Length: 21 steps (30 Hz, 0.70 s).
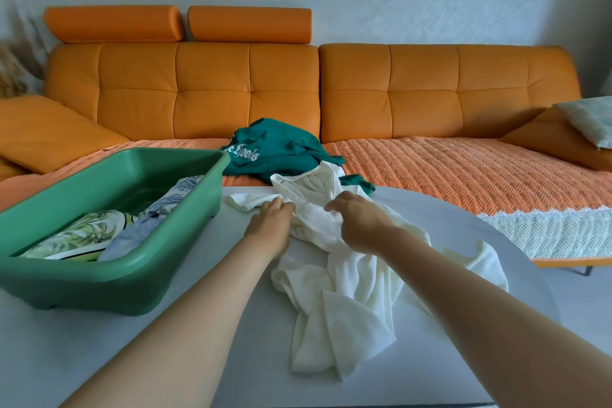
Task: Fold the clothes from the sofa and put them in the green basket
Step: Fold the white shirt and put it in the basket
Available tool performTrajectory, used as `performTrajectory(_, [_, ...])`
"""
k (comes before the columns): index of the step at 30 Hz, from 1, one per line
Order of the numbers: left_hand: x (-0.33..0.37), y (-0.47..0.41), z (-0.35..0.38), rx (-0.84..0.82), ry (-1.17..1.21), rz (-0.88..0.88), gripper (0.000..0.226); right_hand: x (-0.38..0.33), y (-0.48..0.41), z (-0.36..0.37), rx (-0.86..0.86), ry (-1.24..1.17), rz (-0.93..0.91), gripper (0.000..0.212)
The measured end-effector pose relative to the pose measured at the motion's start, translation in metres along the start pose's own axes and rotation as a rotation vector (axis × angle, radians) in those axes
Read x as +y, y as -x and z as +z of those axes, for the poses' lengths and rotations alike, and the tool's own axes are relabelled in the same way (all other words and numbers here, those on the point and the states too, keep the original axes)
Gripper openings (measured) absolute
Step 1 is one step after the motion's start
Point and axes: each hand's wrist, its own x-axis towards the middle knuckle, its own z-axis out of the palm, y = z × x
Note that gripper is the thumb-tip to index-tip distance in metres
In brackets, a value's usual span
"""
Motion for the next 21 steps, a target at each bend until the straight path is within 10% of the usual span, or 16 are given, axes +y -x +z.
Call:
performTrajectory(7, [-0.015, -0.032, 0.011, -0.062, -0.06, 0.029, 0.049, -0.017, -0.048, 0.031, -0.116, 0.089, 0.068, 0.06])
performTrajectory(12, [-0.03, -0.028, -0.001, 0.03, -0.055, 0.077, 0.035, -0.01, -0.064, 0.029, 0.03, 0.024, 0.245, 0.02])
performTrajectory(16, [-0.044, -0.023, -0.028, 0.324, -0.303, -0.105, 0.036, 0.0, -0.07, 0.011, 0.28, -0.106, 0.407, 0.016])
performTrajectory(21, [-0.05, -0.017, -0.048, 0.255, -0.616, -0.298, 0.035, 0.005, -0.066, 0.001, 0.331, -0.229, 0.432, 0.022])
